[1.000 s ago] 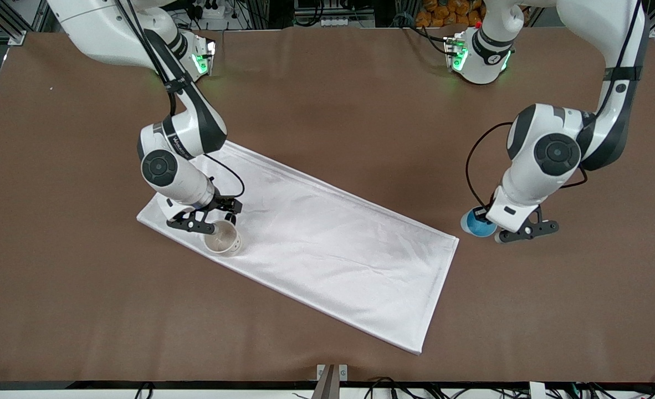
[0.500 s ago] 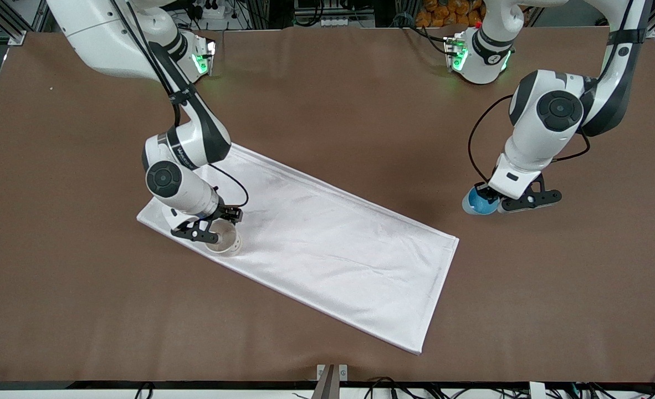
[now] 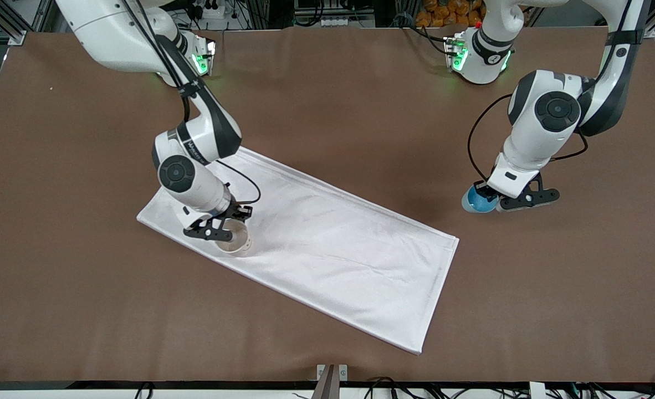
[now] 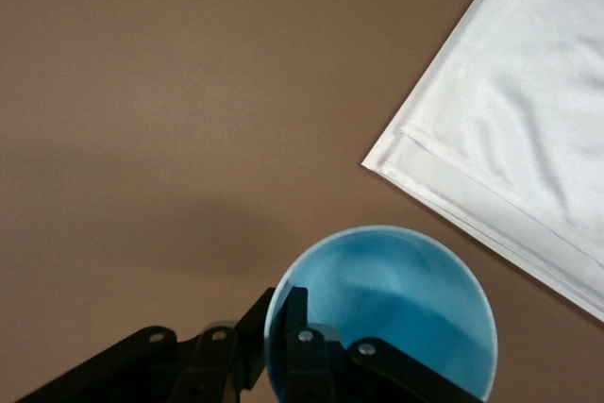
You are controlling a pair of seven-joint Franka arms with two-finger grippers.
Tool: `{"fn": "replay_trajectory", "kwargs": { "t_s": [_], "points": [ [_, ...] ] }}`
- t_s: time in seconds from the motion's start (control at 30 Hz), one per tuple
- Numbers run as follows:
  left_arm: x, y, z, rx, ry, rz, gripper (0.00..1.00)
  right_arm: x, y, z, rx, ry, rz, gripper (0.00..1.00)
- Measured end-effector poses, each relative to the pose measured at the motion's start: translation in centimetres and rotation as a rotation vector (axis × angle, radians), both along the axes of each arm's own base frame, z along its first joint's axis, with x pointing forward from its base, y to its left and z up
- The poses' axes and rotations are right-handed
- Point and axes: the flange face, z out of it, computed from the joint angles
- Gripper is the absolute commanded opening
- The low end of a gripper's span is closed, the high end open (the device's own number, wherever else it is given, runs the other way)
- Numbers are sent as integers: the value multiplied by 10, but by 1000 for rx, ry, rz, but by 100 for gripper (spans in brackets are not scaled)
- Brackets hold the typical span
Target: Place blue cup into white mug on table
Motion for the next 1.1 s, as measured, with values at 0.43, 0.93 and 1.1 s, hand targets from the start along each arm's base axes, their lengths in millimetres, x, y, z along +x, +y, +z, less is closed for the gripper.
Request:
{"fn": "replay_trajectory", "kwargs": {
  "t_s": [0.43,0.93,1.1],
  "points": [
    [0,0,-1,0,2,0,0,-60,139,47,-8,15,75,0],
    [0,0,-4,1,7,0,0,-167,268,51,8,12,143,0],
    [0,0,-5,1,7,0,0,-187,295,32,3,26,165,0]
  ]
}}
